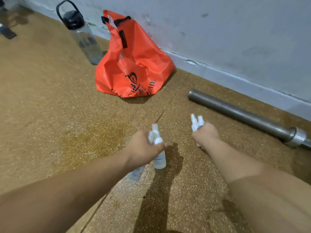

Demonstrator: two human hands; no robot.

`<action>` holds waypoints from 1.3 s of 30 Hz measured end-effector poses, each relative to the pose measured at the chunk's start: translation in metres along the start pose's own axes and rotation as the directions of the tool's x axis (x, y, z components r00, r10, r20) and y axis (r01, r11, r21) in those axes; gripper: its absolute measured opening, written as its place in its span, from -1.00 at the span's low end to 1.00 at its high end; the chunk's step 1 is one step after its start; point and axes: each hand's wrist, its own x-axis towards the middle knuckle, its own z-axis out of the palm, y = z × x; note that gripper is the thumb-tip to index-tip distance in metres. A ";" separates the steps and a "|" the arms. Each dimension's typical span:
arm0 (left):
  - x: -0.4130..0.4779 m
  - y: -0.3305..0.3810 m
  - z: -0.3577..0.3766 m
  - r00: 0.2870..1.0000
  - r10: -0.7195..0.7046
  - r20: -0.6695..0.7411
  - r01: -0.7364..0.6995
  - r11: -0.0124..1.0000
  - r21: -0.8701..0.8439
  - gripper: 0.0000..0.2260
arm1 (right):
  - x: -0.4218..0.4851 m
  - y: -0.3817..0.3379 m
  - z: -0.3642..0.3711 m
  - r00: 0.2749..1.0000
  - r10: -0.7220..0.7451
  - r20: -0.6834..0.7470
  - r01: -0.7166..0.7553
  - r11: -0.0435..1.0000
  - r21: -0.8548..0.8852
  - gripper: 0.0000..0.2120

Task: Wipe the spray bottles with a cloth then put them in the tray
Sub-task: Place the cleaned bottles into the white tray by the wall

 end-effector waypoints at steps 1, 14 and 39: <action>-0.007 0.010 -0.008 1.000 0.006 0.005 -0.006 1.000 -0.003 -0.73 | -0.013 -0.004 -0.005 0.999 0.032 0.023 -0.035 0.990 0.136 -0.82; -0.244 0.303 -0.130 0.994 0.093 0.057 -0.082 0.981 -0.174 -0.80 | -0.365 -0.090 -0.341 0.985 -0.010 0.173 -0.129 0.619 0.774 -0.56; -0.600 0.763 -0.096 0.778 0.367 0.510 -0.307 0.930 -0.201 -0.83 | -0.674 0.037 -0.837 0.997 0.057 -0.055 0.023 0.460 0.888 -0.77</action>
